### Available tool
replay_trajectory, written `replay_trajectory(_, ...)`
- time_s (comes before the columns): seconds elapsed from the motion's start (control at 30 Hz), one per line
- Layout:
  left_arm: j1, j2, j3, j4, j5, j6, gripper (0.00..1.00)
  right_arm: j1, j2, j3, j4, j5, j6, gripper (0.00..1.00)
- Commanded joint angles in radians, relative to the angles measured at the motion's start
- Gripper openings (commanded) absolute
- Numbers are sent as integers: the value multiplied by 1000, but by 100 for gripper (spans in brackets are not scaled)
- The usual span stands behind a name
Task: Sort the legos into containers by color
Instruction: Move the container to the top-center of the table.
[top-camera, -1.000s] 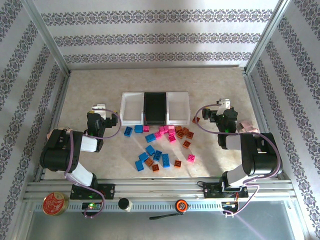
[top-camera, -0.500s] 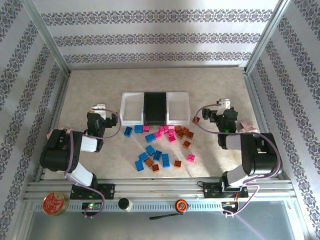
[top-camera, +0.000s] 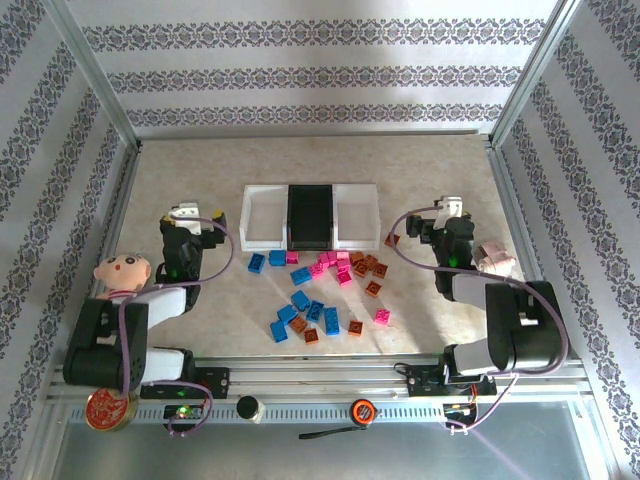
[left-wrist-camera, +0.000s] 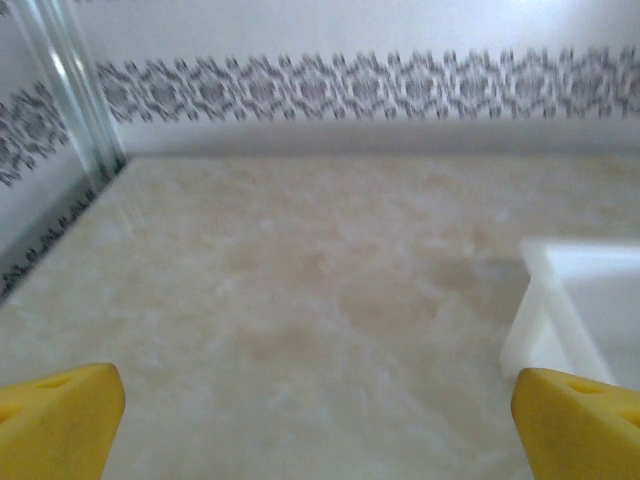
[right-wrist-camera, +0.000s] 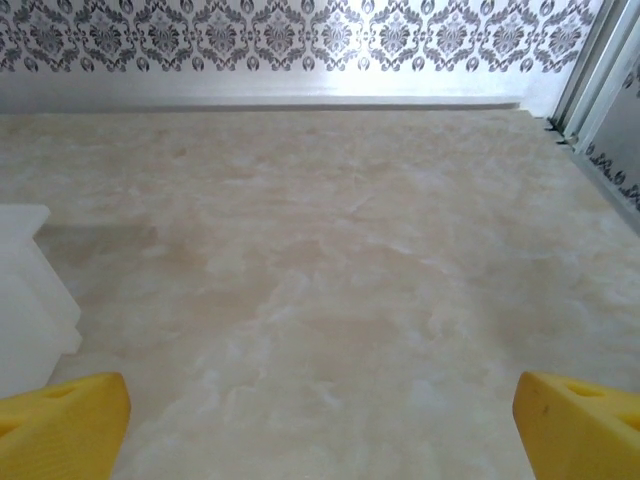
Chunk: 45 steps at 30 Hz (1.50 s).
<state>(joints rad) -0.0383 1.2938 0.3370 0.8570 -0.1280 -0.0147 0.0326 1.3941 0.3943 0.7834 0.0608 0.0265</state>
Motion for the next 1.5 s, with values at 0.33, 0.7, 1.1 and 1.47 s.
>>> replay_trajectory(0.33, 11, -255, 97, -334, -162, -682, 99, 159, -165, 167, -355, 627, 308, 98)
replay_trajectory(0.7, 37, -322, -18, -45, 45, -806, 99, -16, -284, 140, -471, 52, 600, 98)
replay_trajectory(1.1, -3, -362, 106, -286, 466, -773, 91, 209, -282, 218, -721, -102, 464, 96)
replay_trajectory(1.47, -269, -200, 303, -784, 286, -569, 84, 338, -111, 368, -909, 2, 416, 92)
